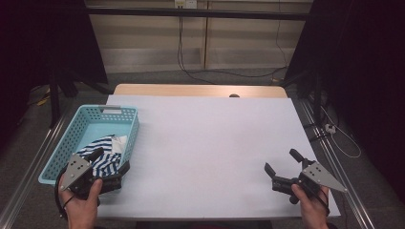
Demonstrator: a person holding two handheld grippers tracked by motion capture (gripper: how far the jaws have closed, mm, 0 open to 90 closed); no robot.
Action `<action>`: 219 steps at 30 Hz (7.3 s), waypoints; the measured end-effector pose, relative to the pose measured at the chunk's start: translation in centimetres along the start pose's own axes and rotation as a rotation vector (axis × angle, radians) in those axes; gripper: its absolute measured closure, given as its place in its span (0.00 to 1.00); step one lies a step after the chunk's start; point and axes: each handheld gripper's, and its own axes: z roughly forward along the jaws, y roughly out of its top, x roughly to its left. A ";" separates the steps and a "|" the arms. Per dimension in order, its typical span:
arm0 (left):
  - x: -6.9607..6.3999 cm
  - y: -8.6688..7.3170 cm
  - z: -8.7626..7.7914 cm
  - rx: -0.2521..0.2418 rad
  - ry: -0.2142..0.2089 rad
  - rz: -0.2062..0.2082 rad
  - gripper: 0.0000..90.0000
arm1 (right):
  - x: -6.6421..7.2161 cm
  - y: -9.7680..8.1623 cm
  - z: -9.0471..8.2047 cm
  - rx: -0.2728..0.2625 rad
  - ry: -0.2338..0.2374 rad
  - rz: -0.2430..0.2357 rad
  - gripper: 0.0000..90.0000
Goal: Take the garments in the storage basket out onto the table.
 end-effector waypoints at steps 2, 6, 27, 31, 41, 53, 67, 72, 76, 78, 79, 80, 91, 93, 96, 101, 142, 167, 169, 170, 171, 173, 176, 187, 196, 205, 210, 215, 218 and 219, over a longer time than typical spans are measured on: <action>0.3 0.3 0.0 0.008 -0.017 -0.005 0.05 | -0.1 0.0 0.0 0.001 0.001 0.002 0.00; 0.7 1.2 0.2 0.018 -0.042 0.016 0.06 | -0.1 0.0 0.2 0.002 0.005 0.006 0.00; 4.5 3.8 -0.3 0.184 -0.033 0.029 0.04 | 0.3 0.2 0.1 -0.001 0.009 -0.010 0.00; 5.3 3.9 0.1 0.224 -0.033 0.010 0.05 | 0.4 0.2 0.3 0.005 0.017 -0.013 0.00; 7.2 4.0 0.4 0.249 0.006 -0.021 0.04 | 0.4 0.1 0.5 0.012 0.031 -0.011 0.00; 10.1 4.5 2.1 0.483 0.011 -0.088 0.08 | 0.6 0.0 1.0 0.017 0.042 -0.011 0.00; 11.1 2.6 5.6 0.694 -0.004 -0.101 0.09 | 0.5 0.0 1.0 0.021 0.040 -0.019 0.00; 11.4 2.2 6.6 0.741 0.001 -0.049 0.07 | 0.5 0.0 0.9 0.023 0.040 -0.015 0.00; 11.5 1.7 7.3 0.783 0.009 -0.026 0.08 | 0.6 0.0 0.9 0.031 0.043 -0.018 0.00; 11.7 1.5 7.6 0.811 -0.008 -0.027 0.08 | 0.6 0.0 0.9 0.031 0.042 -0.015 0.00; 11.5 1.3 7.8 0.831 -0.003 -0.012 0.07 | 0.6 0.0 1.0 0.033 0.041 -0.013 0.00; 11.5 1.3 7.8 0.831 -0.003 -0.012 0.07 | 0.6 0.0 1.0 0.033 0.041 -0.013 0.00; 11.3 -0.3 9.2 0.948 -0.069 -0.022 0.04 | 0.6 -0.2 1.1 0.053 0.045 -0.018 0.00; 11.3 -0.4 9.3 0.946 -0.075 -0.021 0.03 | 0.5 -0.2 1.1 0.052 0.047 -0.018 0.00; 11.0 -0.7 9.4 0.962 -0.082 -0.005 0.00 | 0.6 -0.2 1.1 0.053 0.048 -0.019 0.00; 10.6 -1.2 9.8 0.996 -0.080 0.064 0.00 | 0.6 -0.3 1.1 0.059 0.045 -0.019 0.00; 11.8 0.1 10.2 0.983 -0.026 0.076 0.79 | 0.7 -0.3 1.0 0.071 0.054 -0.022 0.00; 12.2 2.5 7.3 0.778 0.095 -0.058 0.81 | 0.7 -0.3 1.0 0.073 0.042 -0.021 0.00; 11.9 2.4 7.0 0.750 0.108 -0.066 0.81 | 0.7 -0.3 1.0 0.070 0.048 -0.019 0.00; 11.9 2.3 6.9 0.754 0.111 -0.056 0.81 | 0.7 -0.3 1.0 0.070 0.046 -0.018 0.00; 11.9 2.3 6.9 0.753 0.115 -0.059 0.81 | 0.7 -0.3 1.0 0.075 0.044 -0.020 0.00; 11.8 2.4 6.7 0.729 0.137 -0.074 0.81 | 0.7 -0.3 1.0 0.073 0.046 -0.021 0.00; 11.9 2.8 6.2 0.699 0.134 -0.077 0.81 | 0.7 -0.3 1.0 0.069 0.051 -0.020 0.00; 11.7 3.5 4.5 0.557 0.150 -0.069 0.81 | 0.8 -0.3 0.9 0.067 0.055 -0.025 0.00; 11.5 3.8 3.6 0.448 0.157 -0.078 0.81 | 0.8 -0.4 0.8 0.065 0.054 -0.027 0.00; 11.5 4.0 2.8 0.340 0.181 -0.083 0.80 | 0.8 -0.3 0.8 0.063 0.057 -0.030 0.00; 11.4 4.4 1.9 0.241 0.199 -0.067 0.80 | 0.8 -0.3 0.7 0.066 0.054 -0.030 0.00; 11.2 4.6 1.5 0.177 0.212 -0.076 0.80 | 0.8 -0.3 0.8 0.062 0.061 -0.030 0.00; 11.5 4.5 1.2 0.144 0.202 -0.107 0.80 | 0.9 -0.3 0.8 0.063 0.062 -0.029 0.00; 11.5 4.6 1.1 0.145 0.210 -0.098 0.80 | 0.8 -0.3 0.8 0.063 0.060 -0.030 0.00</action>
